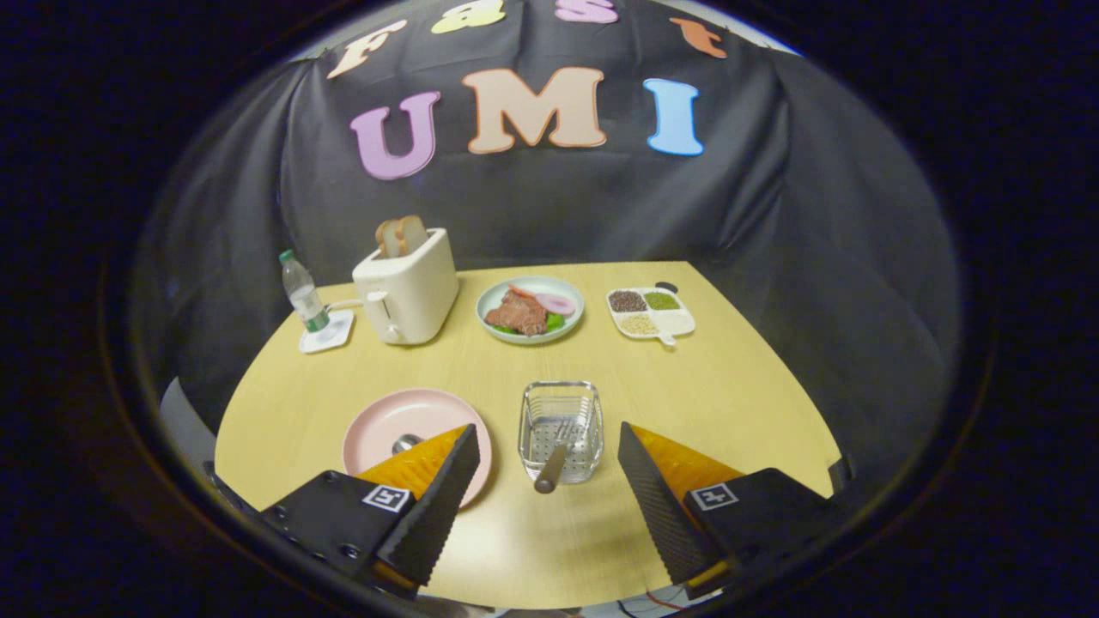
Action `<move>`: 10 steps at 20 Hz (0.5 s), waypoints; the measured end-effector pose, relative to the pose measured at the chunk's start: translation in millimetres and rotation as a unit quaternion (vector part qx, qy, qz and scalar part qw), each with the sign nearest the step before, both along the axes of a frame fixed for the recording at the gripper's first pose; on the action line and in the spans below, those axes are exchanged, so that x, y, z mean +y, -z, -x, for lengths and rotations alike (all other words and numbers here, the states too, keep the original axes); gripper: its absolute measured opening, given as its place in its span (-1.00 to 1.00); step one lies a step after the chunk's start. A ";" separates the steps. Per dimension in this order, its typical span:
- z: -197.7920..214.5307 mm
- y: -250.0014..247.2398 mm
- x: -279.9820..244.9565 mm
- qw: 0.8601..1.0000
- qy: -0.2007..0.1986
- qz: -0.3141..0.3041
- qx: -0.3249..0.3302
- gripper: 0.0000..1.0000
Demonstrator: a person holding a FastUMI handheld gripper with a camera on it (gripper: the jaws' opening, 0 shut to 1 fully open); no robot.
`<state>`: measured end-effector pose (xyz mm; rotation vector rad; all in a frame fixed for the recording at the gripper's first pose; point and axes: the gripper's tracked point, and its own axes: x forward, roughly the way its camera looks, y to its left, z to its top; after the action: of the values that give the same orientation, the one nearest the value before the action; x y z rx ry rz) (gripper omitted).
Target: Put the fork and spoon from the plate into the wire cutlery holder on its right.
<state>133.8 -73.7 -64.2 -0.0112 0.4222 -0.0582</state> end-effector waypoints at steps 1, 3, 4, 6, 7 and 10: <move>1.9 -2.2 4.1 1.000 0.008 -0.005 -0.015 1.00; 4.9 -8.9 12.8 0.999 0.022 -0.006 -0.044 1.00; 6.3 -13.7 16.8 0.998 0.029 -0.005 -0.059 1.00; 9.1 -19.5 30.5 0.996 0.040 -0.009 -0.085 1.00; 10.6 -20.3 40.0 0.995 0.042 -0.014 -0.093 1.00; 20.2 -20.9 65.1 0.992 0.039 -0.015 -0.119 1.00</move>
<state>113.6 -8.6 -43.3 0.0422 0.1842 -0.1287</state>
